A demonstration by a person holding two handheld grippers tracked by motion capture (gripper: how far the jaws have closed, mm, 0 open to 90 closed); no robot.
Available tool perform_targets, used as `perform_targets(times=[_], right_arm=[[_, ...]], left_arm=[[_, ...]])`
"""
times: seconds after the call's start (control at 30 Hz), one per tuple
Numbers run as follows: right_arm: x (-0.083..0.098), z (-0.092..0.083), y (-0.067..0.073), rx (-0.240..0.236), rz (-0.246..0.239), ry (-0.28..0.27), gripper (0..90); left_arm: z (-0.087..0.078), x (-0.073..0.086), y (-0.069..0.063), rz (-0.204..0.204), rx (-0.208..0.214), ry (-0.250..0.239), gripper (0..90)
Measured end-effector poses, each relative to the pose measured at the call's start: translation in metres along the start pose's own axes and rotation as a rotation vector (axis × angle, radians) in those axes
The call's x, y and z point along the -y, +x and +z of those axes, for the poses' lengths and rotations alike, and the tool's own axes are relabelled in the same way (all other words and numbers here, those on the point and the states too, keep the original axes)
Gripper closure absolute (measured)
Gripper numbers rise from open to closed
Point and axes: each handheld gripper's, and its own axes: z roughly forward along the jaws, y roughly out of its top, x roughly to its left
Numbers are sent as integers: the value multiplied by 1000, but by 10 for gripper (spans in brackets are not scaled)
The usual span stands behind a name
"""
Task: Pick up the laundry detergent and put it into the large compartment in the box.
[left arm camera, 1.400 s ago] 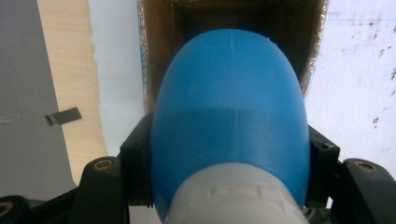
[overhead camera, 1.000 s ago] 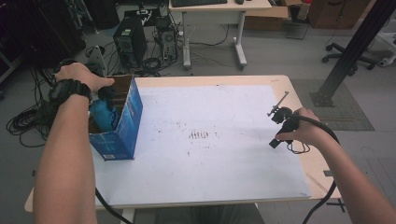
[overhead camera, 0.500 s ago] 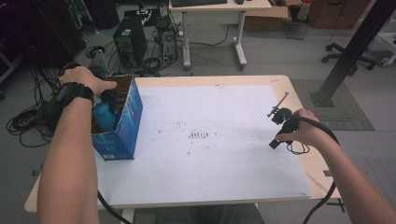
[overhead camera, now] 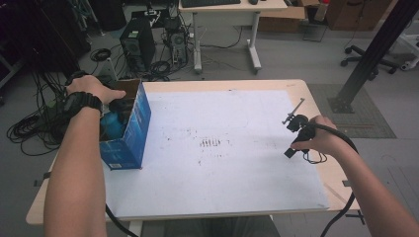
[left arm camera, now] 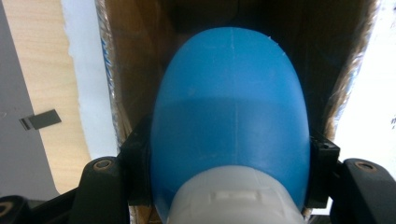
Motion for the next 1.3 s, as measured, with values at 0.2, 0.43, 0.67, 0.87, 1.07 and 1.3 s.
perform_targets(times=[0.2,0.43,0.67,0.87,1.07,1.3], right_arm=[[1,1,0,-1,1,4,220],[1,2,0,-1,1,6,220],[1,2,-1,0,0,7,220],[2,3,-1,-2,4,9,220],[2,5,-1,-3,4,11,220],[1,5,-1,-3,1,14,220]], left_arm=[[6,0,0,1,5,7,375],[11,-1,-1,6,3,9,375],[15,-2,-1,9,1,11,375],[18,-2,1,9,3,12,375],[22,-2,2,11,1,18,374],[27,-2,3,11,5,18,374]])
